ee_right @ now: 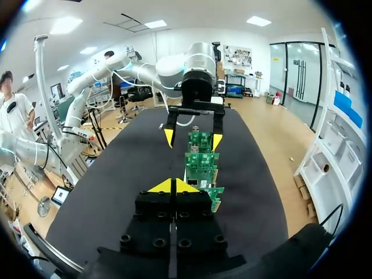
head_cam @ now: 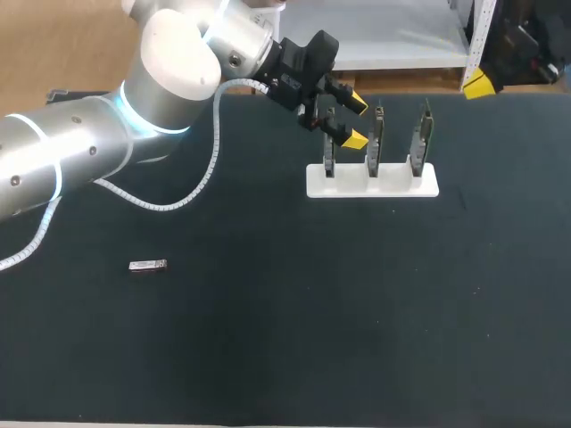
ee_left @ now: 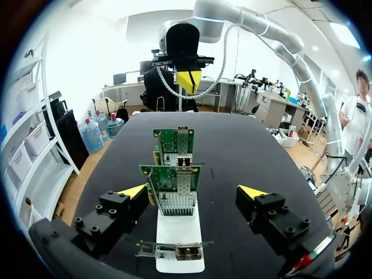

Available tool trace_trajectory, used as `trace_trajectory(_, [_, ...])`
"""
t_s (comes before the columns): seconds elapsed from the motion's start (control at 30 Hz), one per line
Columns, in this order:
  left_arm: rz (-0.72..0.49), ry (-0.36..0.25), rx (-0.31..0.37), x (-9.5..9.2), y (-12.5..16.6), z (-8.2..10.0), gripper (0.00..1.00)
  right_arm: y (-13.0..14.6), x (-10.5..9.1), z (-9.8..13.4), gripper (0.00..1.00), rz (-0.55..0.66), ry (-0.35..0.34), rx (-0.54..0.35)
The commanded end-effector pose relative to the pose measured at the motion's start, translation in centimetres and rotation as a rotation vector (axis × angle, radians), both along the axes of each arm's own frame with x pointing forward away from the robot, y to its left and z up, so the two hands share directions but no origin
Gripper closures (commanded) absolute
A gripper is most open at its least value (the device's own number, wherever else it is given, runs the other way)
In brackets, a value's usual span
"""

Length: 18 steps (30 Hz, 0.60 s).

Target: Pick up the optical module with the left hand, and insert it into the network port with the right hand.

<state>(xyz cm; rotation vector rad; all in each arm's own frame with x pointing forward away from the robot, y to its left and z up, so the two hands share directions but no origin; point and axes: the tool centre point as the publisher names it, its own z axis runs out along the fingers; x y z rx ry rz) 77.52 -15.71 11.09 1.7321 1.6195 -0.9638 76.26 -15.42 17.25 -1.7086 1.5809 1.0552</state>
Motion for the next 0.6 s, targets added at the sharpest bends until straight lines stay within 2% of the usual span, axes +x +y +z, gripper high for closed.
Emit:
trace_trajectory(0.03, [-0.002,0.002,0.004,0.16,-0.07,0.03,0.00,-0.19,0.29,-0.37,1.00,-0.011,-0.001,0.001])
trace_trajectory(0.6, [-0.002,0.002,0.004,0.16,-0.07,0.03,0.00,0.27,1.14,-1.14,1.00,-0.063,-0.005,0.032])
